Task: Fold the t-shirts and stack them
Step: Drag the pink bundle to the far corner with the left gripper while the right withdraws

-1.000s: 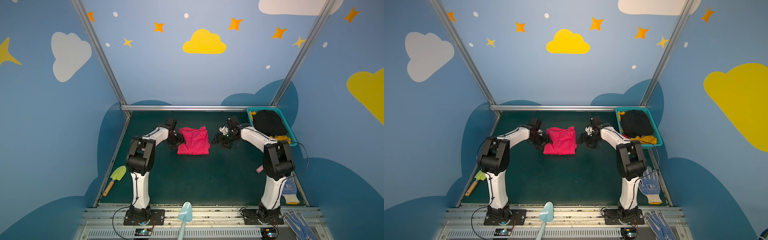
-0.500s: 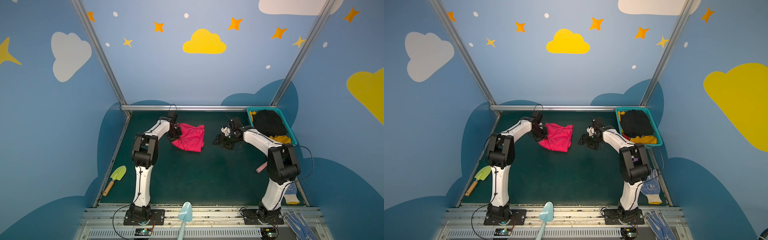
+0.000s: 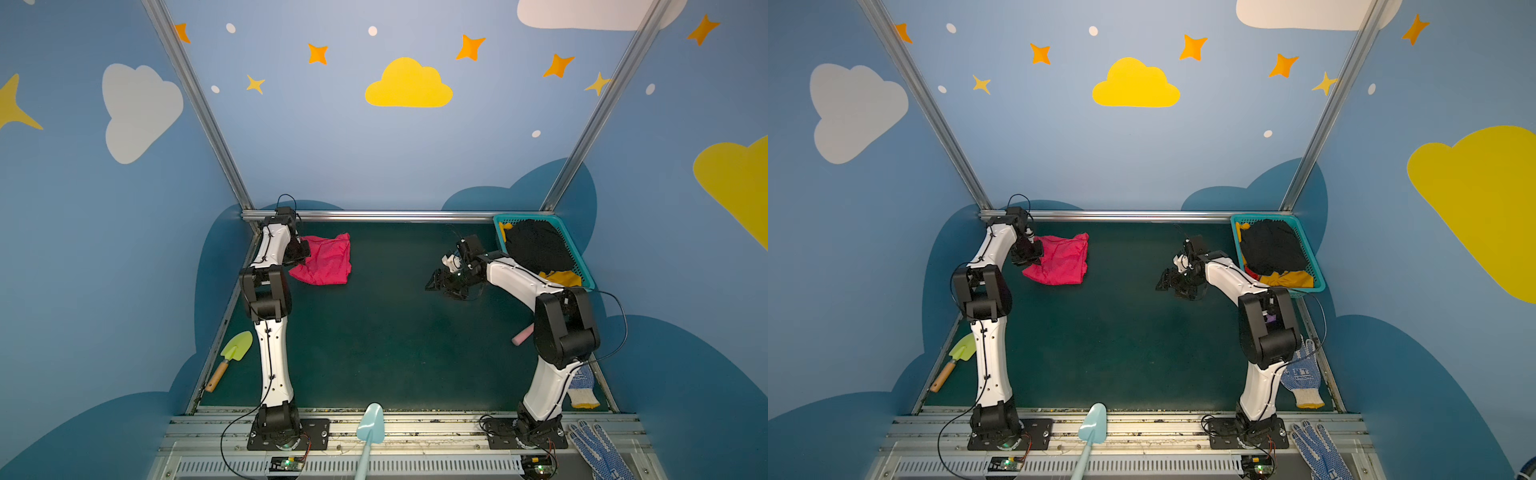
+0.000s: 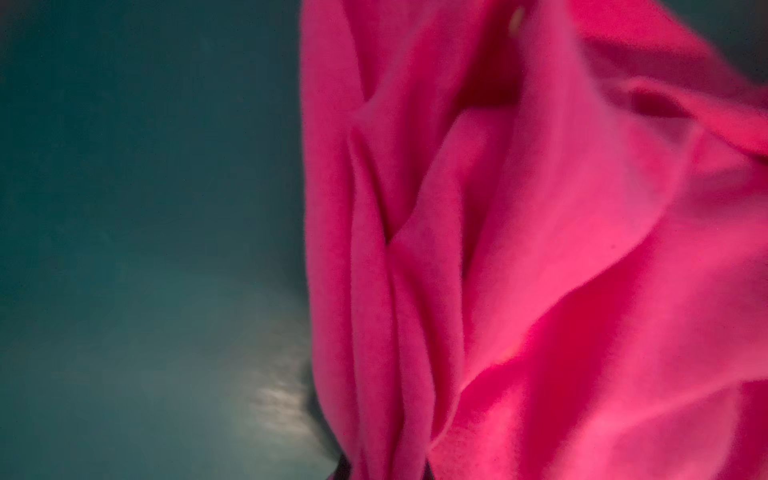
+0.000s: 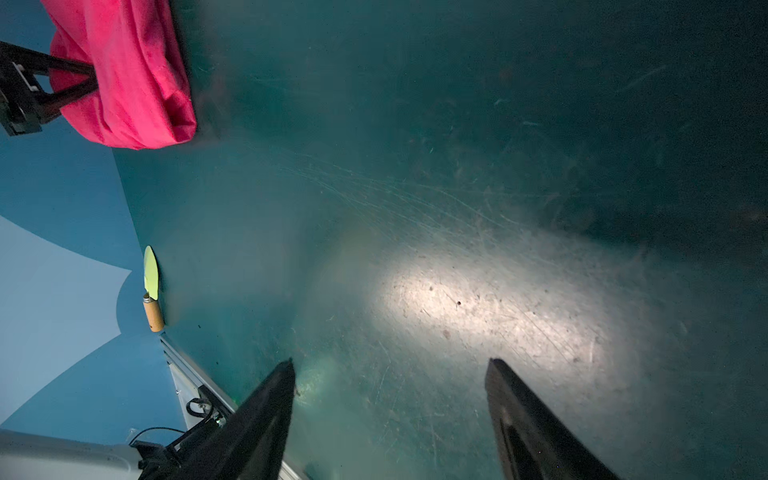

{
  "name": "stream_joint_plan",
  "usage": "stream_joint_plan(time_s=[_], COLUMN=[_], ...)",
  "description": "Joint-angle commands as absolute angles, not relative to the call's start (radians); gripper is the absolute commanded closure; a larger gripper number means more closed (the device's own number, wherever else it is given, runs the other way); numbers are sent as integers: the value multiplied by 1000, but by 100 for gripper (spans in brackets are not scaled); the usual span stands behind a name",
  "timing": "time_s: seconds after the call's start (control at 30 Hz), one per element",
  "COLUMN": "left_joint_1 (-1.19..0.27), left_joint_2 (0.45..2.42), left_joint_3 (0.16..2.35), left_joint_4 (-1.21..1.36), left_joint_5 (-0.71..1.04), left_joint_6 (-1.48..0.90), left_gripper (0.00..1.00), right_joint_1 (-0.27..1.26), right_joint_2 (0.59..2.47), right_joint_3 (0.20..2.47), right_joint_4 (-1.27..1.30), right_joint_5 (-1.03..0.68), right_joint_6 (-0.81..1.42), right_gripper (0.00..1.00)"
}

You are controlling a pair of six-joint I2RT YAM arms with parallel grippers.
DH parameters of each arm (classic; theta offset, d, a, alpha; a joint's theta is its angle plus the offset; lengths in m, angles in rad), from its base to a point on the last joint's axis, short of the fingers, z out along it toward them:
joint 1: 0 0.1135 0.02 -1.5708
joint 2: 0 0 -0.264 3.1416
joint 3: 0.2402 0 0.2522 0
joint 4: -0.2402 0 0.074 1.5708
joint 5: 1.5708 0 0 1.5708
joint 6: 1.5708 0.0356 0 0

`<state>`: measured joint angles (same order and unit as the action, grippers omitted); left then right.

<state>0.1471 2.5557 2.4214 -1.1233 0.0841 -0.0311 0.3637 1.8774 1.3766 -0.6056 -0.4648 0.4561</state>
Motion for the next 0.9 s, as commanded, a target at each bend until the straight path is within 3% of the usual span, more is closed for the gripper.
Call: stream_joint_plan(time_s=[0.0,0.17,0.57,0.7,0.73,0.77,0.8,0.87], left_joint_1=[166,187,255,255,255,255,255,254], left_joint_2=[2634,2674,2673,2675,2672,2669,2659,2635], left_joint_3=[2581,2639,2619,2620,2620,2622,2623,2622], left_joint_4=[-1259,-1232,-1093,-1058,-1054,-1053,-1053,-1058], left_joint_5=[-10,-109,-147,-176,-188,-198,-207,-213], left_joint_6=[37,23,-15,-13,-18,-21,-30,-57], left_gripper=[95,95,95,87,81,68,46,13], right_joint_1=[372,390,434,450,454,456,459,459], right_joint_2=[1908,1930,1978,1978,1976,1974,1969,1951], right_joint_3=[1417,1463,1537,1538,1539,1540,1538,1533], right_joint_4=[-655,-682,-731,-717,-714,-714,-717,-724], right_joint_5=[-452,-435,-409,-411,-413,-411,-407,-394], right_joint_6=[455,463,475,487,489,486,483,476], right_gripper=[25,26,25,24,24,24,24,23])
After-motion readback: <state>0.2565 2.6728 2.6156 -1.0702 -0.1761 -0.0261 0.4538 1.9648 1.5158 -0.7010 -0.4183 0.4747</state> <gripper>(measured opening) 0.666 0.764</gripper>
